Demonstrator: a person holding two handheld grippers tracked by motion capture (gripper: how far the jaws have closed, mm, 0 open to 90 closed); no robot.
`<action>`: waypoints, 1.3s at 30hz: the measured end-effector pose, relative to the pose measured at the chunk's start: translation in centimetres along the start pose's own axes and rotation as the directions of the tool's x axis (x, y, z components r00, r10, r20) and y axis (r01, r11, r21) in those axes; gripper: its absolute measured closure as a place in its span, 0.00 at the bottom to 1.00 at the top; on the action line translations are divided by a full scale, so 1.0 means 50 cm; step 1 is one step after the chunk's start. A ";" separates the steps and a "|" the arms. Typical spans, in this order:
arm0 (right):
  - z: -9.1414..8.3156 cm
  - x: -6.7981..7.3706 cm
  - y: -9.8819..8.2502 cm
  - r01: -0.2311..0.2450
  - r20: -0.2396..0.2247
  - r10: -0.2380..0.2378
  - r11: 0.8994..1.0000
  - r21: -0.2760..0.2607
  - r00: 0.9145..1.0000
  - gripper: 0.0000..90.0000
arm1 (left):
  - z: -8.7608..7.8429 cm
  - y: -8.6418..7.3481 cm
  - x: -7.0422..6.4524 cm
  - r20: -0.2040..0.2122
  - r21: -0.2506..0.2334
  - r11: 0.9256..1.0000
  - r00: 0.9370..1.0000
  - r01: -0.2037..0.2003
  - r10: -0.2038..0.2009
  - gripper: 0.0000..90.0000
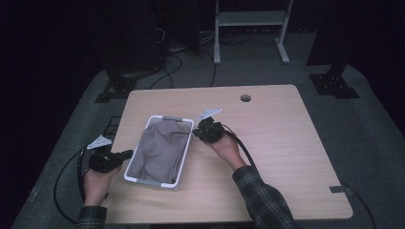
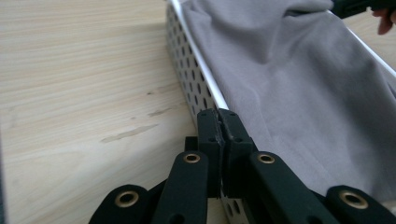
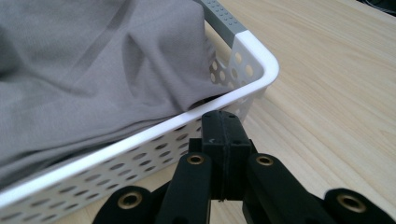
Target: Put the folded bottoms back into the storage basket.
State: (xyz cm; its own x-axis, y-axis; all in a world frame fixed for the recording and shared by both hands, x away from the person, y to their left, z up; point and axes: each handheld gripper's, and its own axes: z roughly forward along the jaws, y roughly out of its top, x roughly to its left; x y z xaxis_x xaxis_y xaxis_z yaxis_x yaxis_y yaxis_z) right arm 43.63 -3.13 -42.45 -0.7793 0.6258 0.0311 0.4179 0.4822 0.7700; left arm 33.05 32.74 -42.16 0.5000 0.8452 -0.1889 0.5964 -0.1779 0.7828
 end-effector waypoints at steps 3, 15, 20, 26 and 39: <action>-0.003 -0.003 -0.001 0.000 0.002 0.000 1.000 -0.002 1.000 0.99 | 0.009 0.005 -0.014 0.022 0.011 1.000 1.000 -0.019 0.018 0.96; -0.013 -0.009 -0.005 -0.009 0.001 0.009 1.000 -0.014 1.000 0.98 | 0.026 0.016 -0.042 0.038 0.031 0.998 0.998 -0.060 0.059 0.94; -0.017 -0.016 -0.016 -0.025 0.008 0.025 0.999 -0.023 1.000 0.81 | 0.029 0.011 -0.037 -0.026 0.057 0.995 0.996 -0.081 0.082 0.78; -0.037 -0.036 -0.053 -0.040 0.080 0.044 0.998 -0.051 0.996 0.51 | 0.042 0.003 -0.027 -0.103 0.082 0.995 0.992 -0.065 0.074 0.49; -0.136 -0.096 -0.162 -0.106 0.168 0.105 0.994 -0.005 0.980 0.15 | 0.067 -0.019 0.000 -0.167 0.166 0.985 0.983 -0.048 0.076 0.08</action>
State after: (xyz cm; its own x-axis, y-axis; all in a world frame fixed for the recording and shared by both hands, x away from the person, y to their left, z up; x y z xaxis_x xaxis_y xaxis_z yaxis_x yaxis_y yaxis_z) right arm 40.82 -14.20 -44.52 -0.6414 0.7672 0.0041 0.4955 0.4101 0.7657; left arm 34.58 31.23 -44.89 0.4322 0.9013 -0.0274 0.6676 -0.2994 0.6817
